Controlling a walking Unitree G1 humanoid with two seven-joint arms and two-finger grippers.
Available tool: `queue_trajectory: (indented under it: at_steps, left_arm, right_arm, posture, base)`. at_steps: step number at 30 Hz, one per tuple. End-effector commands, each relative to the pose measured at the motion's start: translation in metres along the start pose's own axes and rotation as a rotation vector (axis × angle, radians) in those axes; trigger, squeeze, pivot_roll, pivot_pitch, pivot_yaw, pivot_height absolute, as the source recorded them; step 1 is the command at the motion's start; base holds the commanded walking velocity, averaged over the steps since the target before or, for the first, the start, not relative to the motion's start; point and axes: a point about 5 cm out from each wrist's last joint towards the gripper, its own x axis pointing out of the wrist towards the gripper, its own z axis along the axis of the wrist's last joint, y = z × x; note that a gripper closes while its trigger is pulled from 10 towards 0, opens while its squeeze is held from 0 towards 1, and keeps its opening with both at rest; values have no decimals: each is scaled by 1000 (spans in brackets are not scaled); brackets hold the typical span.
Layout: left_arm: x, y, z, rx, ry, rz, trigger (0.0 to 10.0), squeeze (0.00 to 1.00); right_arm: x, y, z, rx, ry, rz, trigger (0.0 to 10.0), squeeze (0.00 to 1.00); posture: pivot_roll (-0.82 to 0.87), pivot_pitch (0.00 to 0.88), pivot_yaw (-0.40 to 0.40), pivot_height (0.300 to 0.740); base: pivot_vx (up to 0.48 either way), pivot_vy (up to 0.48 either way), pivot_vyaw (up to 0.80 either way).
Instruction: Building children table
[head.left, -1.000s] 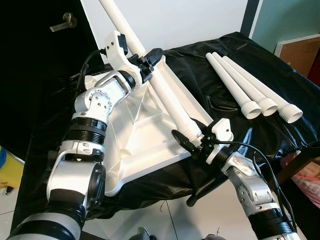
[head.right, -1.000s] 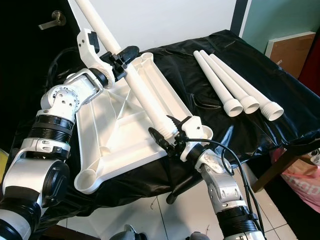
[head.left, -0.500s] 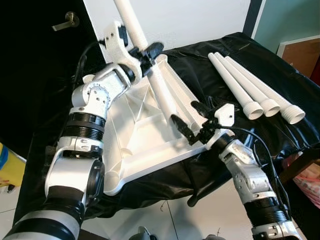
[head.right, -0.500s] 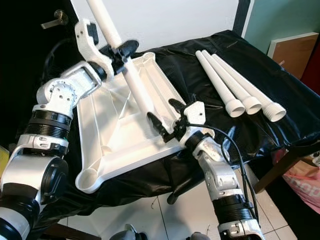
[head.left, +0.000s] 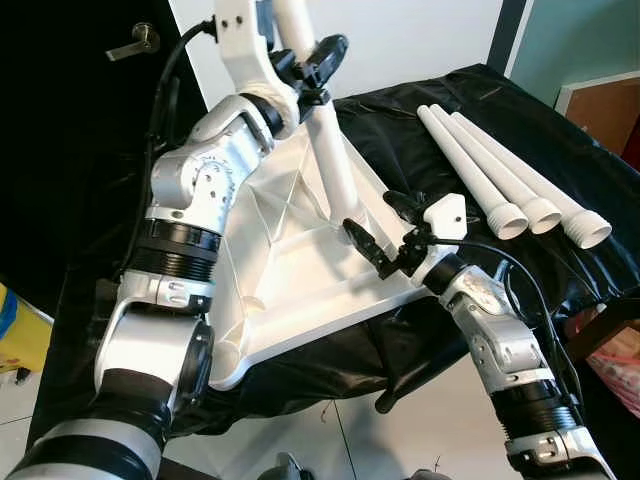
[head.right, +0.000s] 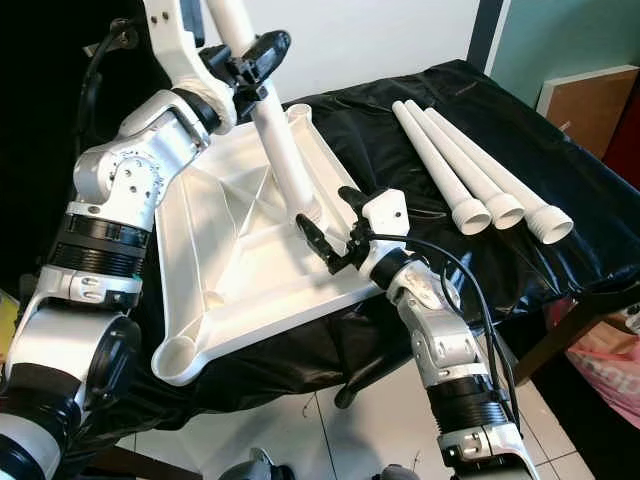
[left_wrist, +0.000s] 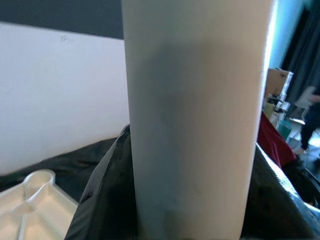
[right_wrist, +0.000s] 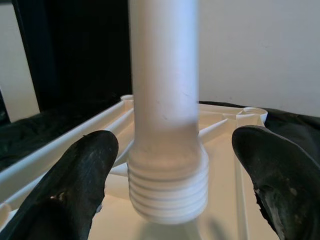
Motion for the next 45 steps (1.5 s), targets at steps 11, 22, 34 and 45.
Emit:
queue_trajectory:
  at_steps: [11,22,34,45]
  left_arm:
    - [7,-45,-11,83,-34,-172,10000,0]
    - [10,-66,-17,86,-53,-213,10000,0]
    - [12,-80,-20,92,-59,-251,10000,0]
    - [14,-82,-20,100,-62,-254,10000,0]
  right_arm:
    - [23,-3,1,-92,74,-59,10000,0]
    - [36,-6,3,-90,98,-93,10000,0]
    - [36,-4,3,-135,91,-80,0,0]
    - [35,-7,0,-87,106,-117,0,0]
  posture:
    - [-122,0,45,740]
    - [-119,0,41,740]
    - [-125,0,48,740]
    - [-120,0,51,740]
  base:
    - [0,0,0]
    - [0,0,0]
    - [0,0,0]
    - [0,0,0]
